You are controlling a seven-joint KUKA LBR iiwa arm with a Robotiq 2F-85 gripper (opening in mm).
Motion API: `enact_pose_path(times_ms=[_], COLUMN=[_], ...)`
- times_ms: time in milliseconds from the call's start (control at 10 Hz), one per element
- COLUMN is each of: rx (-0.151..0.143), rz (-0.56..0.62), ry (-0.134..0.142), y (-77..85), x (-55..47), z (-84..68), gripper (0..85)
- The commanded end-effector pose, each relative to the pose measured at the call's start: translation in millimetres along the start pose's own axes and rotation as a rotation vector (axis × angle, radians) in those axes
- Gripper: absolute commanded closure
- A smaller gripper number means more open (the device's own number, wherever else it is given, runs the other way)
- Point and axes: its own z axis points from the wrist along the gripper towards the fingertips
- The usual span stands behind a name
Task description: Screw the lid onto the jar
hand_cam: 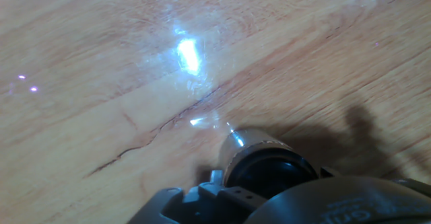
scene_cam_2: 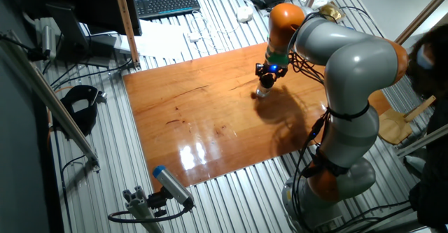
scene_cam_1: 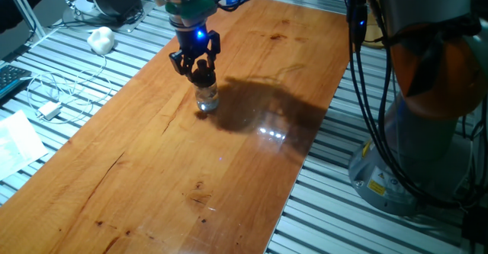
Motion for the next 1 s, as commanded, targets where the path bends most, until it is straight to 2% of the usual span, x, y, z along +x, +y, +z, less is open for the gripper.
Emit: enact_pose_path(times_ms=[0, 200, 400, 500, 600, 800, 900], rx=[0.0, 0.002, 0.029, 0.041, 0.048, 0.041, 0.05], rz=[0.0, -0.012, -0.109, -0.16, -0.202, -0.282, -0.355], ry=[0.0, -0.004, -0.029, -0.033, -0.031, -0.014, -0.012], y=[0.0, 0.0, 2.8, 4.3, 5.3, 7.0, 8.6], x=[0.0, -0.3, -1.2, -2.4, -4.0, -7.5, -8.3], z=[-0.1, -0.3, -2.9, -5.5, -7.7, -9.7, -9.3], gripper=[17.0, 17.0, 17.0, 0.0, 0.0, 0.0, 0.0])
